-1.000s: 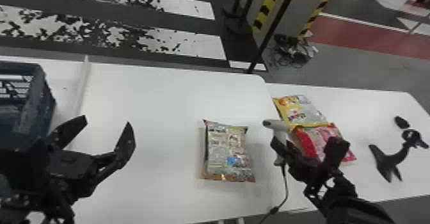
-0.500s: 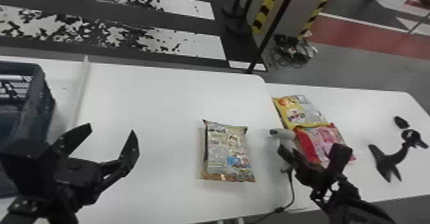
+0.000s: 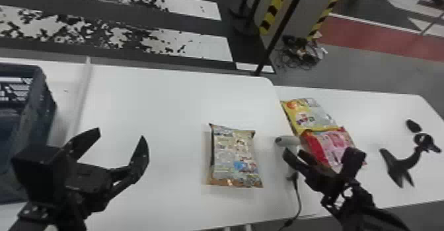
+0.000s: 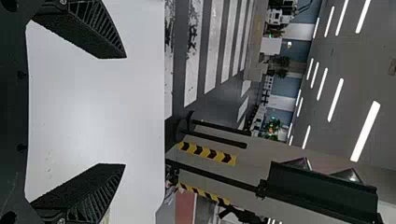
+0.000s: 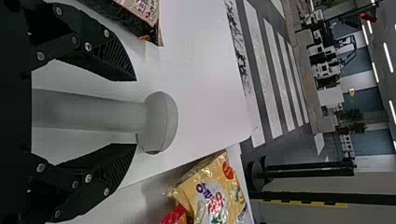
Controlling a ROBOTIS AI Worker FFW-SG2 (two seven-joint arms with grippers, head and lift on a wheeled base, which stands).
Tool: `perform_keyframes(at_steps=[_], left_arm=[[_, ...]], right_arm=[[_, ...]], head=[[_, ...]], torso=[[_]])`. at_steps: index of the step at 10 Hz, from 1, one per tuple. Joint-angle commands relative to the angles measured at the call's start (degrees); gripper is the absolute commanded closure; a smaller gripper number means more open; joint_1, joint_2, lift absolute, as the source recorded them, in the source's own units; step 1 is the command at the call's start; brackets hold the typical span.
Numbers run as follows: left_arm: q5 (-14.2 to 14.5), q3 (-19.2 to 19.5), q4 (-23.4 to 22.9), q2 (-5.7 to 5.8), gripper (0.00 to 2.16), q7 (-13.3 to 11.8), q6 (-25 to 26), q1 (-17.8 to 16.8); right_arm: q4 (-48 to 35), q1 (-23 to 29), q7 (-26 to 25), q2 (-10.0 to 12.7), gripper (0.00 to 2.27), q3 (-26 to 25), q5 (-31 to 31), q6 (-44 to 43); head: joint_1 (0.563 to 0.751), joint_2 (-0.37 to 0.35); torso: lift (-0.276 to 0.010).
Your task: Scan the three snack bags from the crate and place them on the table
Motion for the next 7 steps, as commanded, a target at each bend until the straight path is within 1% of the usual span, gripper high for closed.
perform_keyframes(at_steps=[1,2,3,4,5,6,7], left_arm=[[-0.77,-0.41,-0.09,0.02,0.03,0.2,0.0,0.0],[-0.77,-0.41,-0.09,0.11,0.03,0.46,0.0,0.17],[-0.77,-0.32,-0.09,0.11,0.03,0.46,0.0,0.26],[-0.77,-0.41,-0.09,0.2,0.03,0.46,0.0,0.26],[-0.86,-0.49,-0.09,0.38,0.03,0.46,0.0,0.35],[-0.86,-0.67,-0.09,0.9,0.03,0.46,0.0,0.44],[-0.86,-0.67,-0.09,1.08,0.03,0.46,-0.18,0.53]], right_arm=[[-5.55,2.86,0.0,0.34,0.06,-0.31,-2.15,1.63],[-11.96,5.94,0.35,0.61,0.07,-0.31,-4.69,4.61],[-17.15,7.7,2.28,1.05,0.08,-0.93,-7.51,11.47],[-20.22,7.78,5.45,1.4,0.08,-2.07,-9.7,21.31],[-21.81,7.61,5.54,1.4,0.08,-2.16,-10.23,27.64],[-21.81,6.46,6.68,1.31,0.08,-2.25,-10.85,33.09],[-19.96,4.36,9.14,1.13,0.08,-2.16,-10.93,37.31]], head=[[0.695,-0.35],[0.695,-0.35],[0.695,-0.35],[0.695,-0.35],[0.695,-0.35],[0.695,-0.35],[0.695,-0.35]], torso=[[-0.062],[-0.062],[-0.062],[-0.062],[-0.062],[-0.062],[-0.062]])
